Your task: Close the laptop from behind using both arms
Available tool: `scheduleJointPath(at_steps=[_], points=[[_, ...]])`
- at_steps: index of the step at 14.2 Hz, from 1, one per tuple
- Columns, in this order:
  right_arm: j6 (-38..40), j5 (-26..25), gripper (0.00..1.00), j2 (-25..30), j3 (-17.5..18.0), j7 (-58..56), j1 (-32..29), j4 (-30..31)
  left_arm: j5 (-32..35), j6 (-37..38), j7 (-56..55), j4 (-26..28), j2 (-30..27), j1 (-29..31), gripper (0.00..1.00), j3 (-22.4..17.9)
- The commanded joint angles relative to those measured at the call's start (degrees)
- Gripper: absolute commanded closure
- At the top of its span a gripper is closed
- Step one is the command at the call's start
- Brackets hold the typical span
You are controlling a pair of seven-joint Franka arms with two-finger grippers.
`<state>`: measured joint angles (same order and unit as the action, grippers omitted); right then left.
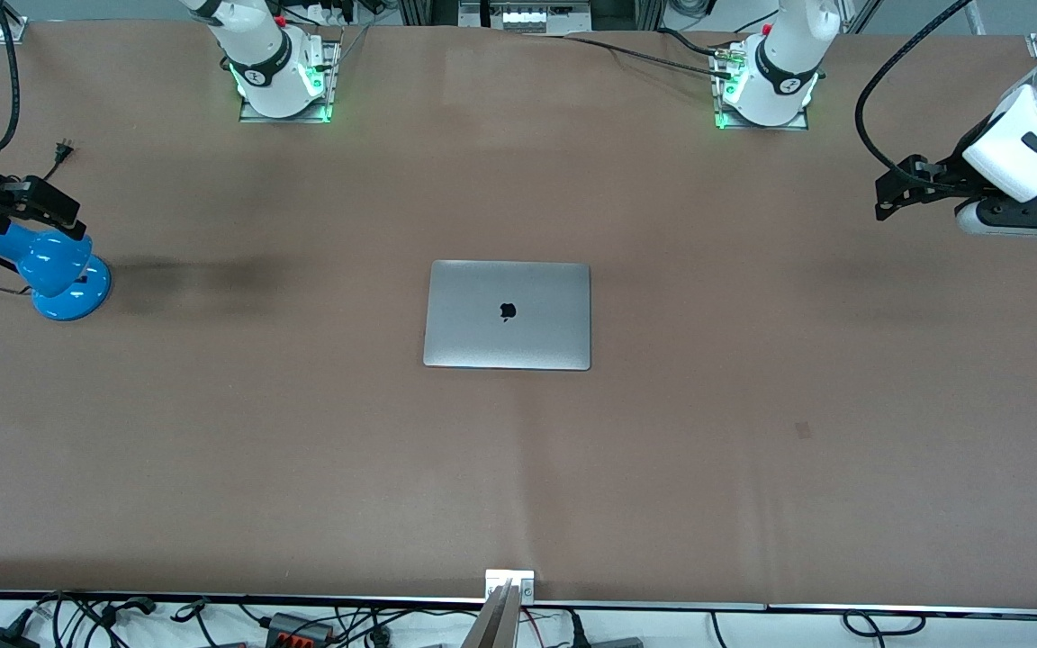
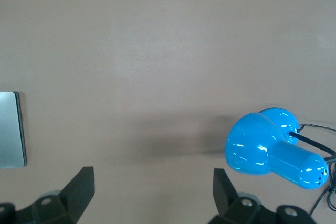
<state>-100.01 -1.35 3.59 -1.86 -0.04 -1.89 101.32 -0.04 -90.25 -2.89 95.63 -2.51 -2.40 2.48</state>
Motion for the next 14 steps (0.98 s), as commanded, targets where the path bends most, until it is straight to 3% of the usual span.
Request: scheduleJointPath(at_steps=[1, 14], points=[[1.57, -0.05, 0.00, 0.36, -0.51, -0.49, 0.75, -0.42, 1.01, 1.04, 0.60, -0.54, -0.31, -0.32, 0.00, -0.02], [1.84, -0.05, 0.00, 0.89, -0.51, -0.49, 0.75, -0.42, 1.01, 1.22, 0.34, -0.62, -0.31, -0.32, 0.00, -0.02]])
